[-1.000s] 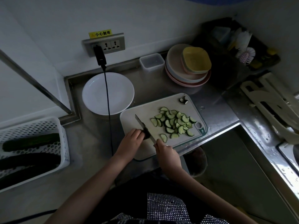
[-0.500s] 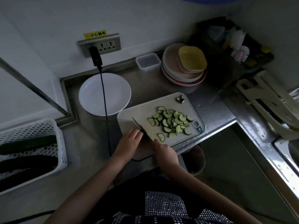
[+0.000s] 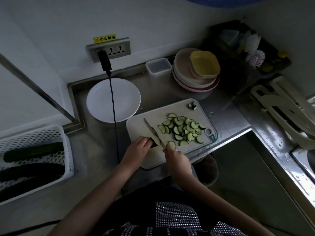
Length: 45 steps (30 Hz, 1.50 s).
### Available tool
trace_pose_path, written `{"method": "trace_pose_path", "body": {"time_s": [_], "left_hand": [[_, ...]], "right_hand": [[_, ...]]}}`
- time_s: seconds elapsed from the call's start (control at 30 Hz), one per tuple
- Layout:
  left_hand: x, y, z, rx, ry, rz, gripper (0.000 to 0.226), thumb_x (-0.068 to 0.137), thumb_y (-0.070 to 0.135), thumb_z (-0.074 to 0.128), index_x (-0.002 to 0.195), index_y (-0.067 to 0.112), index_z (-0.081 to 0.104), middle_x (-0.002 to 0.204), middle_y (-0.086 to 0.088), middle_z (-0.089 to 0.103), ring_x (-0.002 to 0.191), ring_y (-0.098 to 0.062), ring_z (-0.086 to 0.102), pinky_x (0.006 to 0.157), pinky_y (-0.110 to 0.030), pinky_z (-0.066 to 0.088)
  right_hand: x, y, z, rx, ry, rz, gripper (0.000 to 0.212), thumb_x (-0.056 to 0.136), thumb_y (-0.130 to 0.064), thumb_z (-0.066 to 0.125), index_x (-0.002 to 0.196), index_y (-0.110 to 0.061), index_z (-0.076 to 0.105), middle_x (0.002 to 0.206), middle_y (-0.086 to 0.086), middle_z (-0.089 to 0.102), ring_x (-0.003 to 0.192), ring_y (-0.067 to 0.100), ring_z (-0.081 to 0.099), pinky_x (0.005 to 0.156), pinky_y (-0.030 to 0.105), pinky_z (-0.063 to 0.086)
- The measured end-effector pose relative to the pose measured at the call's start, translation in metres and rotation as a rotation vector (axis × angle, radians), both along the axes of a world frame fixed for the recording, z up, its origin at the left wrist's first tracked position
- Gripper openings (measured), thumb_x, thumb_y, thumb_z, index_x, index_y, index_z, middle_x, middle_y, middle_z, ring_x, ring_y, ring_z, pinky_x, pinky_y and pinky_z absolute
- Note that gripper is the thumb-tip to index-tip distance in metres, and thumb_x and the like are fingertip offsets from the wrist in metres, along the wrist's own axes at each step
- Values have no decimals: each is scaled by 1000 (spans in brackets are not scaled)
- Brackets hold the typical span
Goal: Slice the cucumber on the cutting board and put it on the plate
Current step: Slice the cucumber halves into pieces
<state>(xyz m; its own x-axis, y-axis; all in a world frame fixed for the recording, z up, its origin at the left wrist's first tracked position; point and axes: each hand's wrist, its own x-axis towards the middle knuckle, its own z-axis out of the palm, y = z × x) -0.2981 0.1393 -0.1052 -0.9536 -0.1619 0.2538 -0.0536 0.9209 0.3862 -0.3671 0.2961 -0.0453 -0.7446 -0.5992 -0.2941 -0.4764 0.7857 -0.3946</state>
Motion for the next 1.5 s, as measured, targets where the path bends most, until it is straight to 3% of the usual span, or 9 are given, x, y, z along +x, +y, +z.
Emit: {"method": "trace_pose_path", "body": {"time_s": [0.1,0.17,0.3,0.9,1.07,1.17,1.27,1.33,1.5], "left_hand": [[-1,1,0,3,12,5,32,65,0,75,93,5,61,93,-11,59,92,-21,47,67,-31,52],[-1,1,0,-12,8,6,19,74,7,59,93,5,61,93,-11,59,92,-22,47,67,-31,53],[-2,1,2,-47,-20,9,27,76,14,41,90,6,63,92,-10,59,91,-21,46,67,-30,52],[-2,3,-7,-36,10,58,31,76,9,43,97,4,65,98,-12,62,94,-23,47,74,-33,52],[-1,2,-5,-34,34,49,26,70,-2,65,95,4,66,98,-12,63,93,-22,46,73,-33,51],[0,1,-2,-38,36,33,23,72,2,59,94,6,65,97,-10,62,92,-22,48,76,-33,48],[0,1,-3,-16,5,26,33,64,-5,73,94,5,65,97,-10,62,93,-22,48,76,-32,48],[0,0,-3,-16,5,24,32,64,-4,76,93,5,65,96,-10,61,93,-22,49,75,-33,49],[2,-2,-1,-27,12,11,19,76,10,54,89,5,66,91,-10,62,92,-20,47,63,-31,54]], "right_hand": [[1,-1,-3,3,-5,33,19,101,-33,37,99,-14,40,86,15,64,81,36,62,59,35,40],[2,-1,-3,14,-11,49,19,101,-32,37,100,-14,41,87,15,64,81,36,63,61,37,44],[2,-1,-6,41,2,78,19,101,-32,37,101,-14,40,89,16,64,83,36,63,63,39,47],[-2,-1,-15,129,-106,48,7,98,-17,38,105,-15,40,97,18,63,91,37,62,67,39,44],[-3,1,-13,141,-65,34,10,99,-22,38,105,-15,41,97,17,64,91,37,63,67,39,45],[-14,7,-12,122,-36,-79,12,98,-18,38,108,-14,43,95,17,64,88,36,63,63,37,44],[-25,10,-9,92,-39,-142,6,99,-19,38,99,-14,42,91,16,63,82,36,62,61,36,46],[-22,8,-4,42,-56,-149,14,101,-26,37,96,-13,43,88,17,63,81,37,61,59,36,44],[-3,-1,4,-14,-64,-47,21,101,-33,37,99,-13,42,86,19,63,78,39,61,60,39,44]]}}
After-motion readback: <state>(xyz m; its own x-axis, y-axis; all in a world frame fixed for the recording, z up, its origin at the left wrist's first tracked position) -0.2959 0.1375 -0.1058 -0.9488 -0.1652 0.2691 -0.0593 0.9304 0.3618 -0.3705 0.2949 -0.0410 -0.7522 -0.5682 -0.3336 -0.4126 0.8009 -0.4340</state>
